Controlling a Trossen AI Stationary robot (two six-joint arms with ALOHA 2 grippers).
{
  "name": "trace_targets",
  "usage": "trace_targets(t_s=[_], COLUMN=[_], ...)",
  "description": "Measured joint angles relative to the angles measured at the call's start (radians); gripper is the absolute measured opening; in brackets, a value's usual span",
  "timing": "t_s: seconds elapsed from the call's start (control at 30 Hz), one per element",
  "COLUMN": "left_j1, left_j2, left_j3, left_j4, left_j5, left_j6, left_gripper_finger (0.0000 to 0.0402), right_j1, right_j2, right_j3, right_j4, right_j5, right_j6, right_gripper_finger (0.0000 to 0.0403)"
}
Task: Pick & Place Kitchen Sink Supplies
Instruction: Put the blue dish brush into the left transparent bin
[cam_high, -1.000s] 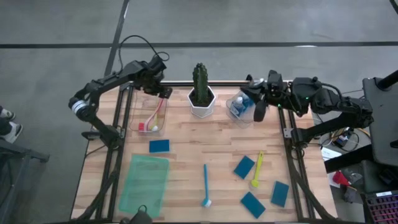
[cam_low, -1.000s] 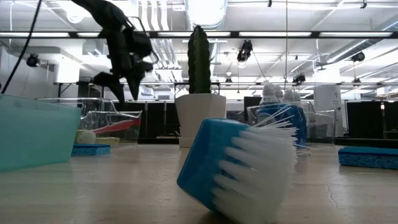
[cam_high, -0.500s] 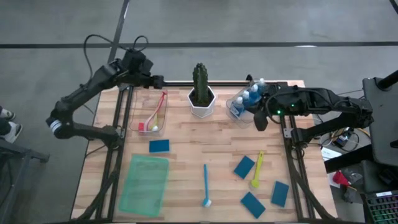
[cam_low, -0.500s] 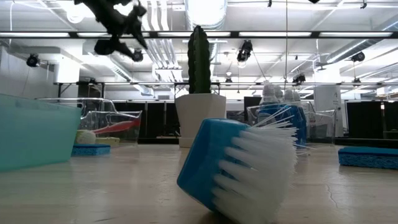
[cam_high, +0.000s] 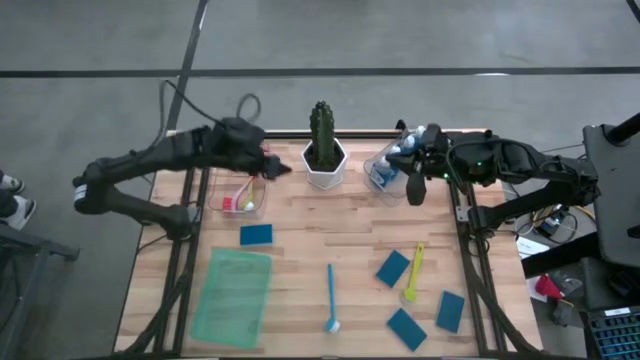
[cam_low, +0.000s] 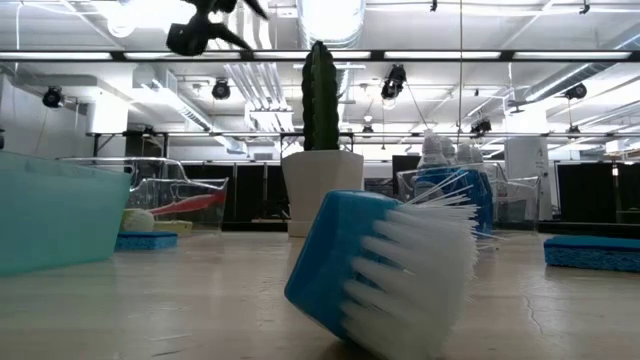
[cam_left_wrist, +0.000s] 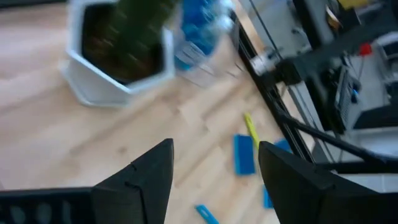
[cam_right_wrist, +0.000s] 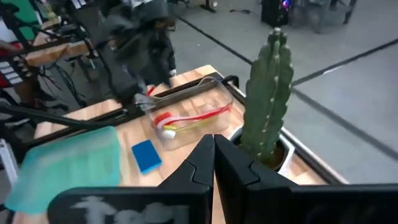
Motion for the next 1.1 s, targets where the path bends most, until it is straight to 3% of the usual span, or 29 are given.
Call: trace_targets(t_s=[0.2,0.4,0.6,0.73,1.1], left_j1=[-0.25,-0.424,-0.52,-0.546,-0.549], left_j2=[0.082,0.23,0.417,0.541,0.84], left_j3=[0.0,0.0,0.004,0.043,0.323], left_j4=[0.078,0.182,0.386,0.413,0.1], left_j5=[-0.15,-0.322,-0.323,-0.311,-0.101], left_j6=[-0.227,-0.404,-0.602,-0.693,-0.733], left_gripper_finger=[0.0225,0.0225,0.0225,0.0225,0.0225], right_j1=[0.0,0.0,0.001,0.0,0.0], right_j2=[0.0,0.0,-0.021,-0.047,-0.09], right_j3=[0.0,0.0,0.0,0.0,-0.026], right_j4=[-0.008,-0.056,-0.207,-0.262,-0.272], right_j5=[0.003,0.002,-0.013,-0.016,-0.016], right_j6=[-0.071,-0.12,-0.174,-0.178,-0.247], right_gripper_finger=[0.0008,0.0008,0.0008,0.0008,0.0008])
